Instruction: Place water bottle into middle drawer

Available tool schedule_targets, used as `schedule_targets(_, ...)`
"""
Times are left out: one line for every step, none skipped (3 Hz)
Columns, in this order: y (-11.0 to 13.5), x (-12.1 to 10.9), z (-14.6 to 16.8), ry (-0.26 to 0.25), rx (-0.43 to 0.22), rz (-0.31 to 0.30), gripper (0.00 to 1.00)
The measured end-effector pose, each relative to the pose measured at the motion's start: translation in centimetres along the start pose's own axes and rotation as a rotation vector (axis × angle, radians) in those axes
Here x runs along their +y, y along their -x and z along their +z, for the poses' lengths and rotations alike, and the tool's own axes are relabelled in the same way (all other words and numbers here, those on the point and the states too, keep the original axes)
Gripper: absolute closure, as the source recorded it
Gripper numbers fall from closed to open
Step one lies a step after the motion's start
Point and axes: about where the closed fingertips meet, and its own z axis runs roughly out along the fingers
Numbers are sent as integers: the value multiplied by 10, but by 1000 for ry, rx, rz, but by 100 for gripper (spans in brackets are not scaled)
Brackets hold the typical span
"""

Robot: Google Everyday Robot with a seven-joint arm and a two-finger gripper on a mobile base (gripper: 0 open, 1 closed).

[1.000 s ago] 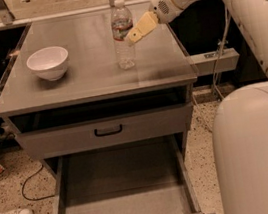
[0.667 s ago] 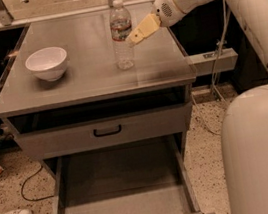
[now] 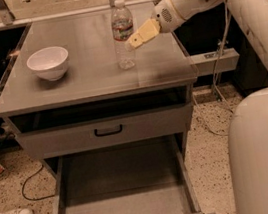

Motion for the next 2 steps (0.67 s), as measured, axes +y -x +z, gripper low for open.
schedule_targets(16, 7, 12, 23, -7, -38, 0)
schedule_targets(18, 7, 12, 23, -10, -41, 0)
